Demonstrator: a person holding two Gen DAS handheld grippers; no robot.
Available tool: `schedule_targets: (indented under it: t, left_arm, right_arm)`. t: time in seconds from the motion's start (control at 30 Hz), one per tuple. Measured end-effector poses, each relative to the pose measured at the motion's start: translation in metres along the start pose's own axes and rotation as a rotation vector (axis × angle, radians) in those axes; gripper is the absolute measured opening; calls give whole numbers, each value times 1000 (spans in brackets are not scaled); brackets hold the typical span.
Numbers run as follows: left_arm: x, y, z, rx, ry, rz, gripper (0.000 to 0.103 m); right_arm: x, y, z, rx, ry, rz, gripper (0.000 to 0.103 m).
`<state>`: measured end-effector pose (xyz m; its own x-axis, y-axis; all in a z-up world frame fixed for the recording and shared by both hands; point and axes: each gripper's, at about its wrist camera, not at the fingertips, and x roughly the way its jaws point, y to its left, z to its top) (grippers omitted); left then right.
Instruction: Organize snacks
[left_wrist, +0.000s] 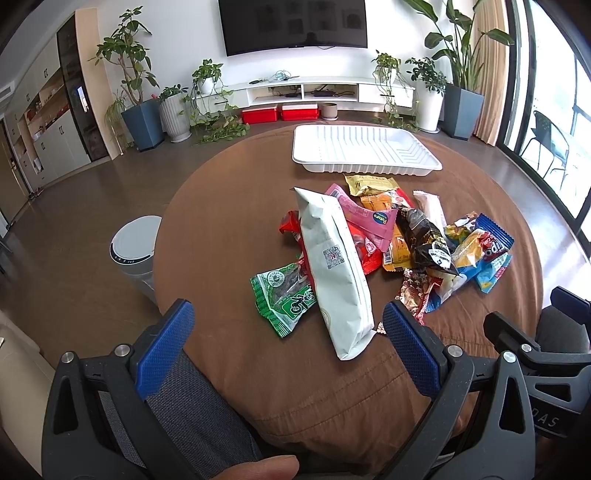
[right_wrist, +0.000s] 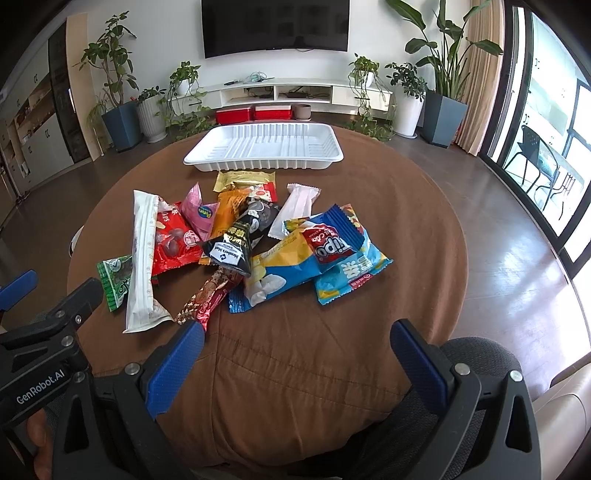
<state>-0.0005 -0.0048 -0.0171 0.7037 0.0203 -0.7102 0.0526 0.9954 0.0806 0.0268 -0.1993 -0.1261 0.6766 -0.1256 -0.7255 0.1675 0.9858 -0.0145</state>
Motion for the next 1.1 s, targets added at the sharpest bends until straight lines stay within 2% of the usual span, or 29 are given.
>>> schedule_targets:
  t: [1.1]
  left_arm:
    - [1,-1,-1,5,10,-2,103]
  right_arm:
    - [1,1,-1,-3,5,0,103]
